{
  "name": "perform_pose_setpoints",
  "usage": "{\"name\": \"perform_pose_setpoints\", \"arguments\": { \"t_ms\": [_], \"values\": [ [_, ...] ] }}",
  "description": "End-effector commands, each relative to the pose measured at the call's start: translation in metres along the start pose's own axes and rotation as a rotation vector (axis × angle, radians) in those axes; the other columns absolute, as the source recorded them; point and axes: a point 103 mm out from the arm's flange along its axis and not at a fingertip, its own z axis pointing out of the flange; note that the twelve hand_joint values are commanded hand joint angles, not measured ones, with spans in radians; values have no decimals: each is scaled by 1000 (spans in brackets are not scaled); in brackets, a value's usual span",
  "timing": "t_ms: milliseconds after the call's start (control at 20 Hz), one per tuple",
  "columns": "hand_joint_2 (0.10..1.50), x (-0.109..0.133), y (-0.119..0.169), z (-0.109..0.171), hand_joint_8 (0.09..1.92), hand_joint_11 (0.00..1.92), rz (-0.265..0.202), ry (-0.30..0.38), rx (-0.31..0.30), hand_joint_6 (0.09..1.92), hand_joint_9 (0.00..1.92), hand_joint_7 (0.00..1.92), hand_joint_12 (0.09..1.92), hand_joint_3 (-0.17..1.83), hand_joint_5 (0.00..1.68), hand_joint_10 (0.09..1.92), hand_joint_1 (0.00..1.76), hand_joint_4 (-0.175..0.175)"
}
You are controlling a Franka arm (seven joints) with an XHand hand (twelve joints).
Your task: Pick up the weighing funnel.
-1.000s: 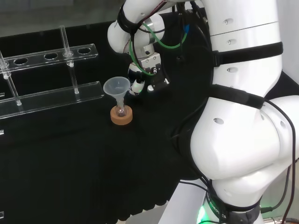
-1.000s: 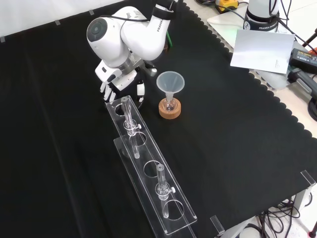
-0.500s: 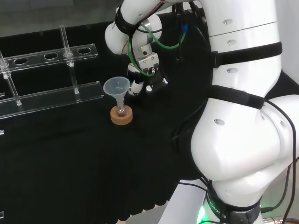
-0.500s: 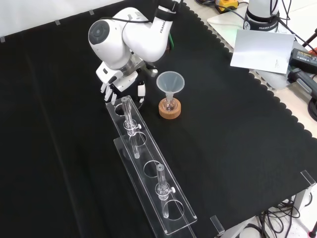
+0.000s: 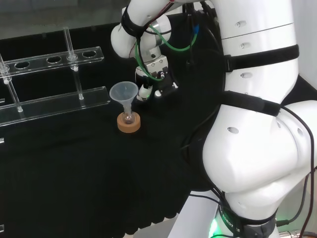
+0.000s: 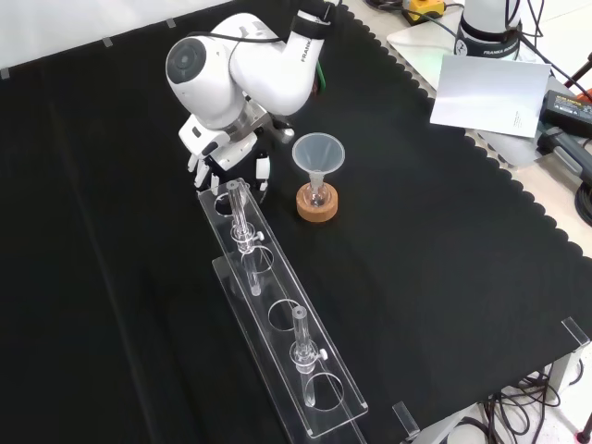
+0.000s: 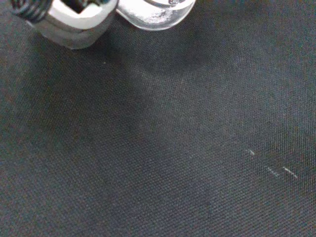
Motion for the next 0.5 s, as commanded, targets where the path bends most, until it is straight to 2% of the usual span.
{"name": "perform_pose_setpoints", "arguments": {
  "t_ms": [50, 250, 500],
  "values": [
    [835, 0, -2, 4, 663, 638, 14, -11, 19, 567, 894, 584, 1205, 314, 1265, 453, 1101, 175],
    [850, -6, -2, 5, 662, 643, 11, -3, 25, 605, 897, 578, 1201, 299, 1241, 441, 1095, 175],
    [876, 0, -1, 7, 668, 638, 12, -16, 45, 639, 887, 555, 1204, 260, 1217, 436, 1088, 175]
  ]
}}
